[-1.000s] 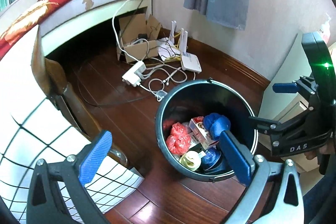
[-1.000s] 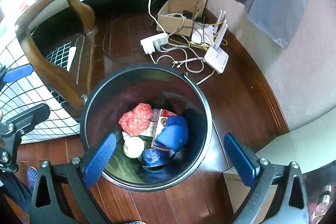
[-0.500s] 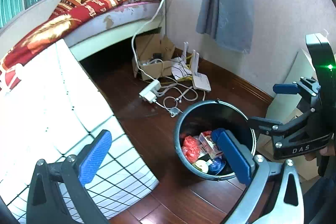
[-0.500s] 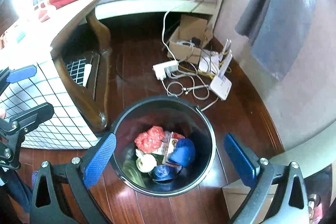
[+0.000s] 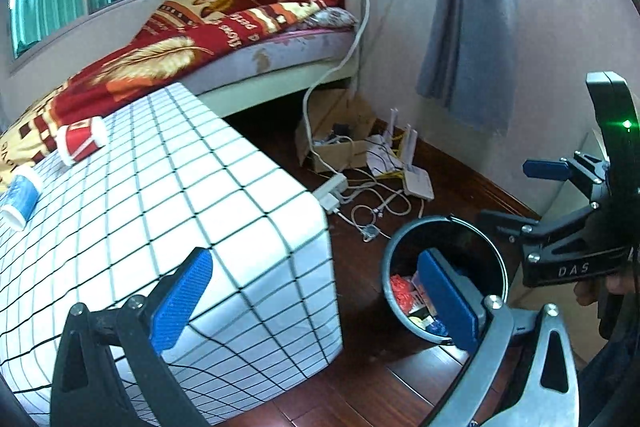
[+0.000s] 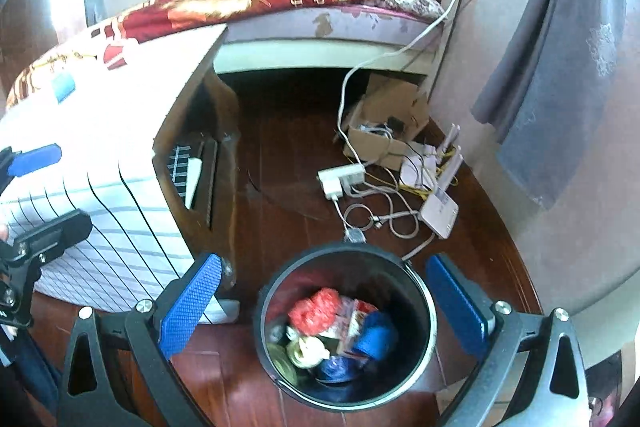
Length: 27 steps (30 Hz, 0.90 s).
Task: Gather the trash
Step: 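Move both open tools back over the table toward the paper cups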
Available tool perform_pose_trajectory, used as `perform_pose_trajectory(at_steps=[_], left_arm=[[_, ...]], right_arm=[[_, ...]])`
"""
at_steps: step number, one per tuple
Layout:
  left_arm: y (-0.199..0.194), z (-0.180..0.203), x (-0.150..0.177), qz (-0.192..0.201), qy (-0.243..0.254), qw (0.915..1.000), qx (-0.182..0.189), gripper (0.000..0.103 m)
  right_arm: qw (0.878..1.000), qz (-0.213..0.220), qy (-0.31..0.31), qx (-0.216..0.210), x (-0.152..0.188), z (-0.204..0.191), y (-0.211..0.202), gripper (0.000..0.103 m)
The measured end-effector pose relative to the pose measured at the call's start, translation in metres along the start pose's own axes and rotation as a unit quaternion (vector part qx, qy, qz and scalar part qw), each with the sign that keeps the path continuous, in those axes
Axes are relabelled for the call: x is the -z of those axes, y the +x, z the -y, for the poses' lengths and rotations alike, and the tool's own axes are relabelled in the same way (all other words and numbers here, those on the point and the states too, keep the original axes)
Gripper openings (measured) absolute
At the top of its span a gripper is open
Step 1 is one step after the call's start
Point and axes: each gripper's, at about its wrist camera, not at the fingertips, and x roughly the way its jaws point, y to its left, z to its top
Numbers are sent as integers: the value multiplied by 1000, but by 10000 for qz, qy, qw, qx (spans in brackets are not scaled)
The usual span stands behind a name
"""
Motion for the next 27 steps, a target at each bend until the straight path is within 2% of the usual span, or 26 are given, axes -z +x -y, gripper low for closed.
perform_pose_trajectory(at_steps=[12, 18, 27], left_arm=[[-13, -56, 9, 77, -316, 9983, -486, 103], [-22, -90, 14, 62, -485, 9959, -760, 103], [-39, -174, 20, 98, -858, 9857, -1450, 103]], right_arm=[[9990, 268, -201, -307, -32, -45, 13, 103], [9954, 303, -185, -890, -50, -75, 23, 103], [9882, 445, -532, -1368, -80, -133, 32, 103]])
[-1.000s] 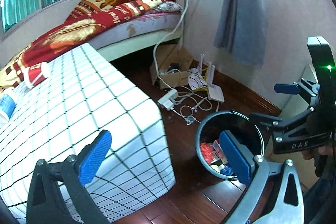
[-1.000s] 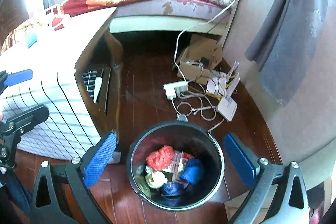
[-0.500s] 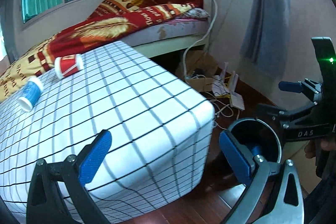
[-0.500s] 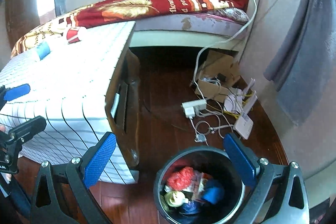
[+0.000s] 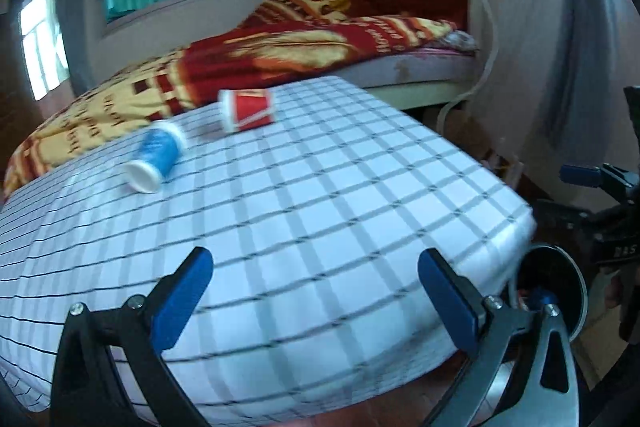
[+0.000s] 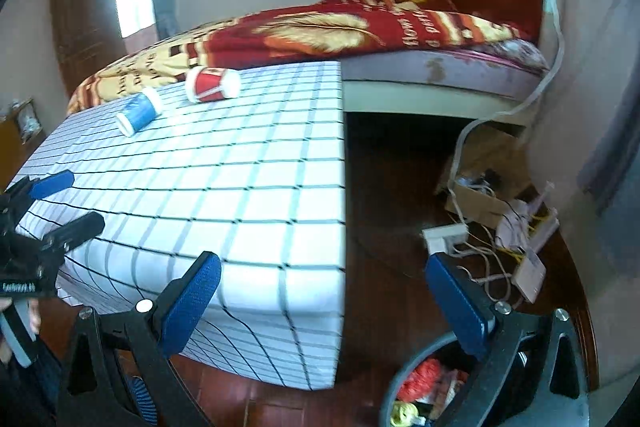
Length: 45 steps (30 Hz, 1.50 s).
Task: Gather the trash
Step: 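Move both open tools back over the table toward the paper cups, then grasp blue paper cup with left tool while right tool grasps red paper cup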
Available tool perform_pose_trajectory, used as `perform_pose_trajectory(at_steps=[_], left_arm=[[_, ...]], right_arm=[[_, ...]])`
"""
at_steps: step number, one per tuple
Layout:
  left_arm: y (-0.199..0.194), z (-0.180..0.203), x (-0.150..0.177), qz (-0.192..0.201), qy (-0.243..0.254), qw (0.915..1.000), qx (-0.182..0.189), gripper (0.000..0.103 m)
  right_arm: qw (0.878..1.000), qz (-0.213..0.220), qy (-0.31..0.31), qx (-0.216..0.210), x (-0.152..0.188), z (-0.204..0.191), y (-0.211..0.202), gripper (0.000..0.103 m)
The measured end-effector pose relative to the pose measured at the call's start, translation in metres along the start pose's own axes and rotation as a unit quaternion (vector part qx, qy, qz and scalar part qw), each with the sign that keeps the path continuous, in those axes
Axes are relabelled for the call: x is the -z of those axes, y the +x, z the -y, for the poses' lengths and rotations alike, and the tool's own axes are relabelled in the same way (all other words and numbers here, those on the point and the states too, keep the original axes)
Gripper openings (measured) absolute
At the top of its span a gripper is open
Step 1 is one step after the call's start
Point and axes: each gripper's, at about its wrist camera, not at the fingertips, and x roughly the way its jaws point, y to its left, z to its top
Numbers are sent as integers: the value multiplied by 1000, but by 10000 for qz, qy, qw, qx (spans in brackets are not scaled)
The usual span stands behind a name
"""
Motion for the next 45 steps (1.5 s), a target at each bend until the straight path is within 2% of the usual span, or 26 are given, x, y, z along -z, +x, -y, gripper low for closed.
perform_pose_trajectory(at_steps=[6, 11, 16, 22, 30, 36, 40, 45], left_arm=[[6, -66, -9, 5, -289, 9988, -383, 103], [20, -106, -22, 20, -393, 9971, -654, 102], [46, -139, -34, -12, -550, 9963, -662, 97], [88, -172, -55, -106, -609, 9954, -730, 97], [140, -181, -75, -491, -449, 9963, -549, 89], [162, -185, -85, -688, -408, 9957, -463, 83], [168, -193, -85, -792, -517, 9952, -267, 68], [165, -199, -85, -716, -647, 9952, -135, 64]], right_arm=[[9983, 8, -381, -439, -37, -40, 27, 103], [9943, -110, -883, -594, -74, -78, 62, 103], [9909, -212, -1088, -763, -118, -102, 107, 103], [9878, -364, -1315, -748, -153, -117, 159, 103], [9810, -686, -1665, -718, -189, -129, 230, 103], [9647, -890, -2386, -671, -212, -155, 280, 103], [9568, -882, -2677, -706, -225, -168, 294, 103], [9565, -1054, -2543, -961, -234, -179, 299, 103]])
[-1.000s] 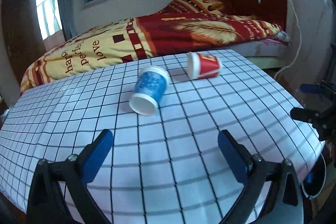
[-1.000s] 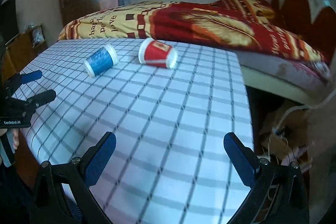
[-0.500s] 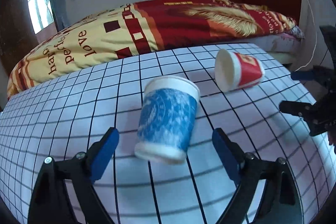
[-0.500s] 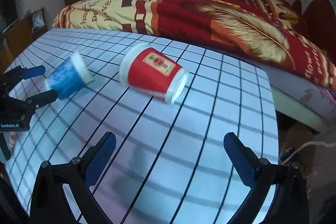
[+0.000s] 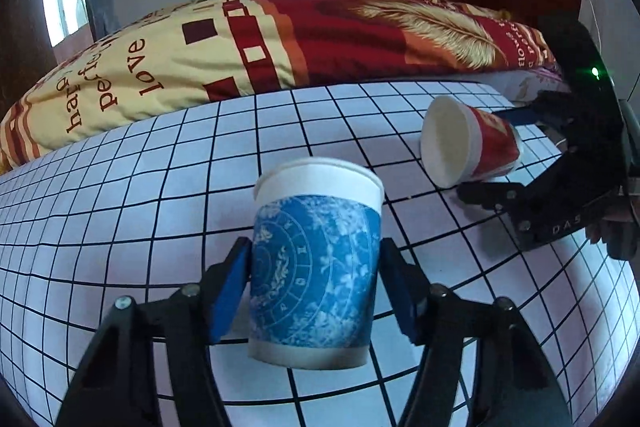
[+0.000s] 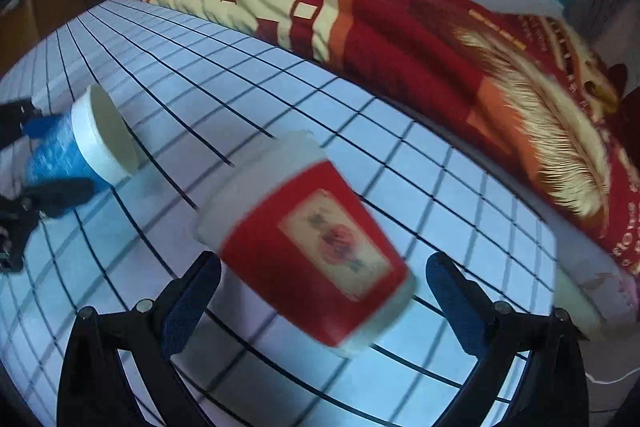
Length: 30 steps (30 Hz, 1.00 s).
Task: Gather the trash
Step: 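Grasp blue paper cup with left tool while right tool grasps red paper cup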
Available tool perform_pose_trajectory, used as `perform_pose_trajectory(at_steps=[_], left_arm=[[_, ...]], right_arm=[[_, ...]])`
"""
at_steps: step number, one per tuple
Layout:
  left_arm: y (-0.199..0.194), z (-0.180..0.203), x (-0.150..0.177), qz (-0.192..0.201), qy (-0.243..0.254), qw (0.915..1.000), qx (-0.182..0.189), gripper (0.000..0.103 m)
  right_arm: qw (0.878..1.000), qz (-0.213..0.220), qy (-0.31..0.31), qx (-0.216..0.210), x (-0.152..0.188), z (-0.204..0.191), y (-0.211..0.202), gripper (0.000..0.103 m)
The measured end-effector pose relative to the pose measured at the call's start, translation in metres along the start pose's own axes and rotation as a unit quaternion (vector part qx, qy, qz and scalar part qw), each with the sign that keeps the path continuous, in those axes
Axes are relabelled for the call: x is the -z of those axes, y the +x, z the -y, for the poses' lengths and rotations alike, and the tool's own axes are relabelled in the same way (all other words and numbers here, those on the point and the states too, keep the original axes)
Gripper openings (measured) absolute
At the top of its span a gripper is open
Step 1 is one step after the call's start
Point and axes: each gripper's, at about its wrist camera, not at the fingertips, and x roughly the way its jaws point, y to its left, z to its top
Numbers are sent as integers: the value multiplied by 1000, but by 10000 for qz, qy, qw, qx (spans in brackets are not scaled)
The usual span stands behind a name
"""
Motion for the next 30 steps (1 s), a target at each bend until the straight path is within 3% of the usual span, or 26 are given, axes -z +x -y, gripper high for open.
perform_pose_trajectory(at_steps=[3, 6, 10, 13, 15, 16, 17, 30], left_arm=[[-3, -2, 2, 63, -70, 10000, 11, 63], [-8, -2, 7, 129, -89, 9999, -5, 62], [-13, -4, 13, 203, -87, 9997, -59, 62], [-14, -11, 10, 257, -226, 9994, -66, 62], [-12, -12, 9, 249, -244, 9994, -57, 62], [-11, -11, 9, 231, -233, 9994, -61, 61], [-10, -11, 9, 211, -221, 9995, -36, 61], [-51, 11, 27, 531, 13, 9986, 46, 57]], right_arm=[[9993, -23, 254, -267, 4, -8, -5, 103], [9984, -243, 431, -257, 17, -24, -6, 90], [9981, -300, 463, -266, 27, -44, -11, 90], [9993, -210, 299, 62, 19, -47, -9, 90], [9988, -253, 420, -22, 12, -42, -3, 90], [9985, -248, 472, -121, 11, -40, -2, 87], [9981, -225, 536, -212, 11, -38, -2, 63], [9919, 381, 1180, -290, 50, -47, -68, 60]])
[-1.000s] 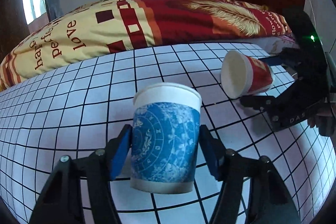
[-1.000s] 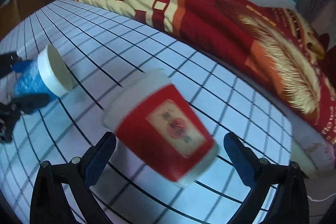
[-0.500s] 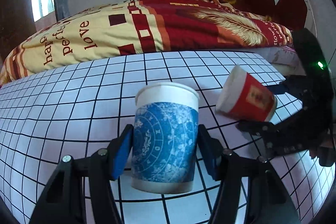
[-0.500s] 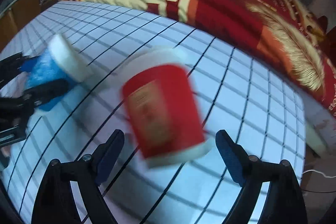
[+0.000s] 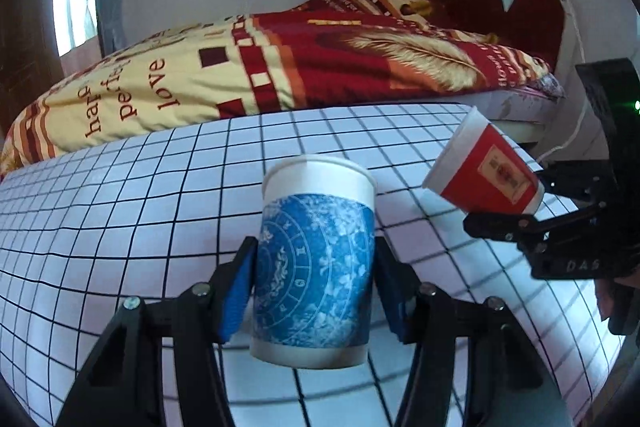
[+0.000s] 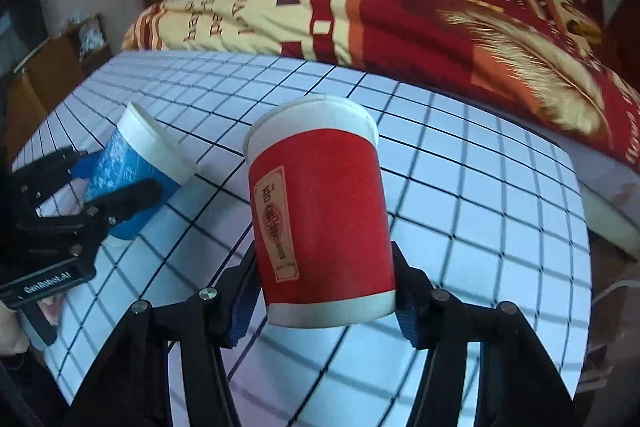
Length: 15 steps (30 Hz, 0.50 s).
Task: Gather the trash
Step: 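Grasp blue paper cup with left tool while right tool grasps red paper cup, then carry blue and red cups over the black bin and open both tools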
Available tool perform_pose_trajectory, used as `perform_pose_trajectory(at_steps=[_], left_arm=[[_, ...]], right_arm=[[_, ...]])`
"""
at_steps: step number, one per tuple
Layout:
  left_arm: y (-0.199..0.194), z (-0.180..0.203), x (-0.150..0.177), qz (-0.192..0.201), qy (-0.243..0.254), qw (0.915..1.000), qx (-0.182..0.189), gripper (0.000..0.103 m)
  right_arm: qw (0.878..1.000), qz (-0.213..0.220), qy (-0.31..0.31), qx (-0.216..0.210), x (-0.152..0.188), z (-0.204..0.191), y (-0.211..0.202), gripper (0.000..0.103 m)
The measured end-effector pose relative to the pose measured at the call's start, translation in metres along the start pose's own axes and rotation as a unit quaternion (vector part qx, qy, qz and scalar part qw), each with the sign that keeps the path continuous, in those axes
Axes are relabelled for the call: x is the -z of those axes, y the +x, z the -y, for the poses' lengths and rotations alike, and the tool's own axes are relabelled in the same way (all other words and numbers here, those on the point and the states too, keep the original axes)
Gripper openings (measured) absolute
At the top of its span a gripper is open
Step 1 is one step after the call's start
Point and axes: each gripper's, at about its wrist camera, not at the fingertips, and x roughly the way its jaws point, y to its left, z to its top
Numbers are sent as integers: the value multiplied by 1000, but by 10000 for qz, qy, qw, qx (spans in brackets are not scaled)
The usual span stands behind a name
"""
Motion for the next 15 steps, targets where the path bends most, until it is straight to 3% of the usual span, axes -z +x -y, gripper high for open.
perform_pose_trajectory(at_steps=[15], left_arm=[[-81, 75, 32, 400, 328, 9979, 383, 57]], right_arm=[[9966, 628, 403, 335, 104, -4, -128, 59]])
